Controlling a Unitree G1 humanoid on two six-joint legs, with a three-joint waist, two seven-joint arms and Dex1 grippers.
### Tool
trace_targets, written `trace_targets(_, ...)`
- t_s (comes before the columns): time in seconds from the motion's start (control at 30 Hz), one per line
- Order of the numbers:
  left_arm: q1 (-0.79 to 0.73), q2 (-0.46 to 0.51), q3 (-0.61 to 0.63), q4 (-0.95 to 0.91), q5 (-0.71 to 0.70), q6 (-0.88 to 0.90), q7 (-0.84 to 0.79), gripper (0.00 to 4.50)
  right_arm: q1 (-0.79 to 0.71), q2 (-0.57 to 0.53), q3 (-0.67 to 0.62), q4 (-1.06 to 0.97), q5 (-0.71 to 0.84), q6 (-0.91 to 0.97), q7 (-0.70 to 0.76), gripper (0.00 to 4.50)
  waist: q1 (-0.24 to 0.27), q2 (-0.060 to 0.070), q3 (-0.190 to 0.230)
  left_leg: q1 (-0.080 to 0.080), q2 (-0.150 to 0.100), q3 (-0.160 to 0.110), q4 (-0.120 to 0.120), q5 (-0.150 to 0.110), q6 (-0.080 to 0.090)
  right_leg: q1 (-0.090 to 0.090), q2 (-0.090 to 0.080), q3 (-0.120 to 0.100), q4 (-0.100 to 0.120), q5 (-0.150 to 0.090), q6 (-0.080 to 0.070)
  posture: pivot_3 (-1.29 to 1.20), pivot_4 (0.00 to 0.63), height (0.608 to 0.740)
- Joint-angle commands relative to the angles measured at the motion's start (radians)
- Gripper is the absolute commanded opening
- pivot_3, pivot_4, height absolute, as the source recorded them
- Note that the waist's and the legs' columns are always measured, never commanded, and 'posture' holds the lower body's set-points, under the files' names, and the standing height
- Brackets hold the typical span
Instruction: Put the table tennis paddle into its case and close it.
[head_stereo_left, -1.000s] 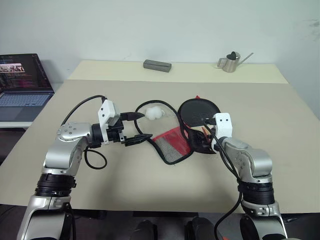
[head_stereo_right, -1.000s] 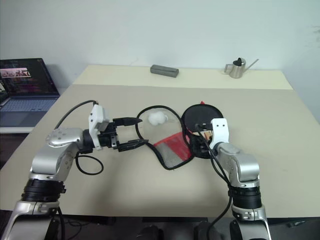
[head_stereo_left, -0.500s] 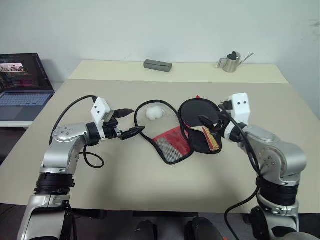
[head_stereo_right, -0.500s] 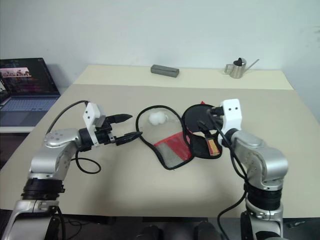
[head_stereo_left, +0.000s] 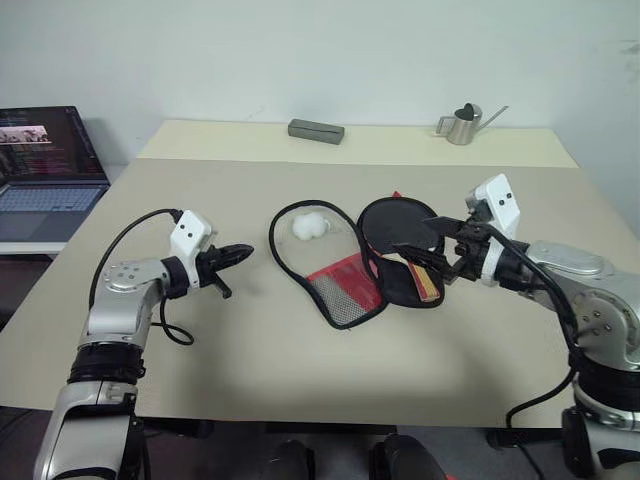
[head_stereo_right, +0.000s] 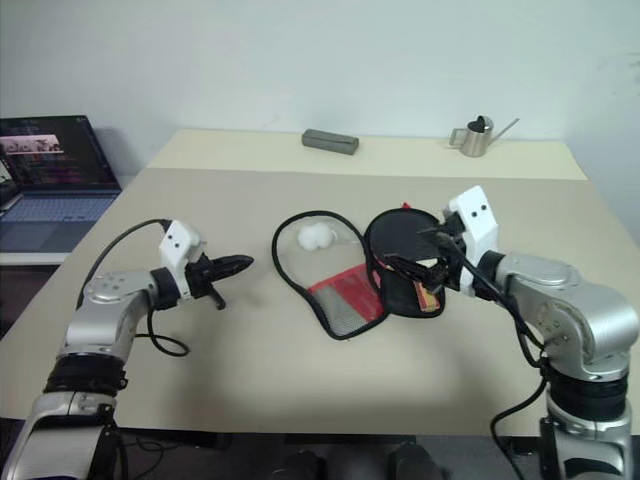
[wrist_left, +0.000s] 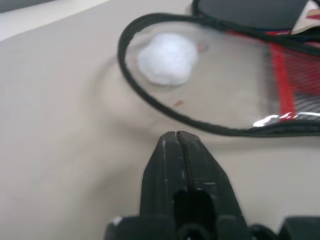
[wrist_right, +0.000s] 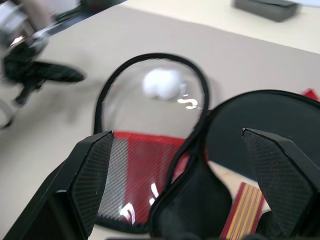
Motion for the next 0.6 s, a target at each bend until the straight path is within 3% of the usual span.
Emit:
trace_targets(0.03, -0.037, 0.016, 0.019, 0.049, 0.033, -0.032, 0.047, 0.01, 0.010, -0.081, 0.005, -0.006, 0.021, -0.076, 0.092, 4.50, 0.001, 0.000, 0.000, 0.000, 0.000, 0.000, 0.000, 0.000, 0.000, 0.000, 0.000, 0.000, 0.000, 0.000, 0.000, 0.00, 0.150, 0.740)
trace_targets(0.3, -0.109, -0.015, -0.025, 0.215, 0.153, -0.052, 0.192, 0.01, 0.010, -0.126, 0.024, 0.030, 0.014, -0.149, 0.118, 4.50, 0.000, 0.000, 0.000, 0.000, 0.000, 0.000, 0.000, 0.000, 0.000, 0.000, -0.003, 0.000, 0.001, 0.000, 0.000, 0.00, 0.150, 0.740)
trace_targets(0.6, -0.249, -0.063, -0.086, 0.445, 0.231, -0.132, 0.190, 0.01, 0.061, -0.207, 0.011, -0.028, 0.118, -0.210, 0.276, 4.50, 0.003, -0.001, 0.000, -0.001, -0.001, 0.000, 0.001, 0.000, 0.000, 0.000, -0.003, -0.002, 0.000, 0.000, 0.000, 0.00, 0.150, 0.740)
